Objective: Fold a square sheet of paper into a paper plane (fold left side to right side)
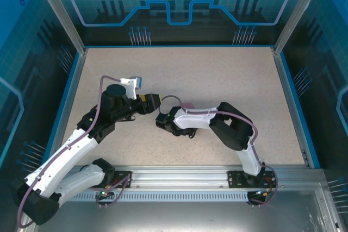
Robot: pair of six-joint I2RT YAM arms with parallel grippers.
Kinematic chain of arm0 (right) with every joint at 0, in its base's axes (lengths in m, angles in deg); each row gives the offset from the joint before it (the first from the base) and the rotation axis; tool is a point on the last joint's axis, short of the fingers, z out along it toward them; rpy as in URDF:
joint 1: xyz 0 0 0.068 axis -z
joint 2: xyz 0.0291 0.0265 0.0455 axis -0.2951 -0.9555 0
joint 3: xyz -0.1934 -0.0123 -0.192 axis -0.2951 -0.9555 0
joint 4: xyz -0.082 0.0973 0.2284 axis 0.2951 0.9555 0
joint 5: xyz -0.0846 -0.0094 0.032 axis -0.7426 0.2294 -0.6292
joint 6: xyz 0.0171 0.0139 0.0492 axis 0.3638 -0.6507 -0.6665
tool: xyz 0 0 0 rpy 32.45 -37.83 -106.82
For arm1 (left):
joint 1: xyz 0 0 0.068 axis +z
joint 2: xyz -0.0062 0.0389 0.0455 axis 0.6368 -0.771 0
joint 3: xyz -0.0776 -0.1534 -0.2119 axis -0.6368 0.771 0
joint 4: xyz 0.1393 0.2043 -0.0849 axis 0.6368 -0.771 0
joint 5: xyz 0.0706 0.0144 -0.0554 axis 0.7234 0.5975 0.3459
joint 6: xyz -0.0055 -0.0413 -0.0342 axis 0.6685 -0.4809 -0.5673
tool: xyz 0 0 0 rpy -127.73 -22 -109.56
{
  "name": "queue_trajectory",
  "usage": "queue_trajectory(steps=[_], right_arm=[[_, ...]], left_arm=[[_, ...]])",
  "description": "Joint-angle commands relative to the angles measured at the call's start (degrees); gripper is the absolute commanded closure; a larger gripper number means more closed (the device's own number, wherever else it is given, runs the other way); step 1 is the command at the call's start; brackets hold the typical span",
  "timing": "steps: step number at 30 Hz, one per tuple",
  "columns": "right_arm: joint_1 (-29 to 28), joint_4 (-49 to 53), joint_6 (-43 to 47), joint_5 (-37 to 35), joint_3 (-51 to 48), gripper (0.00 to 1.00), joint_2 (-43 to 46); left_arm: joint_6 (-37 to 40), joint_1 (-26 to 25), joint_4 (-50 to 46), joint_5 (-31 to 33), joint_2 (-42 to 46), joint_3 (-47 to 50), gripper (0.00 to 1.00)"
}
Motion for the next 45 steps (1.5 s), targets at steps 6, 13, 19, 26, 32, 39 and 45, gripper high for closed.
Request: queue_trajectory(steps=[6,13,19,26,32,39,45], right_arm=[[-0.6,-4.2,3.6,19.7,-2.9,0.49,10.6],[1.6,-7.0,2.8,35.2,-7.3,0.21,22.9],[10.2,-12.1,2.0,45.5,-13.9,0.16,36.9],[26.1,-25.7,-1.3,62.2,-24.1,0.11,49.6],[32.5,-28.9,-2.6,67.5,-29.2,0.07,53.0],[36.7,-32.7,-2.8,73.2,-33.3,0.06,54.4],[37.8,-34.3,-2.7,74.7,-35.1,0.05,53.5]], left_arm=[[-1.6,0.0,-0.6,0.3,-1.6,2.1,0.24],[-6.4,0.1,5.2,-3.1,-4.3,6.8,0.23],[-10.1,-0.1,13.3,-9.3,-9.8,10.3,0.23],[-14.0,-3.8,27.5,-14.4,-26.4,9.1,0.24],[-14.4,-6.3,31.3,-12.8,-38.2,4.1,0.29],[-14.5,-6.3,33.1,-14.9,-46.7,-0.5,0.31],[-14.2,-6.2,31.6,-14.9,-52.2,-4.1,0.37]])
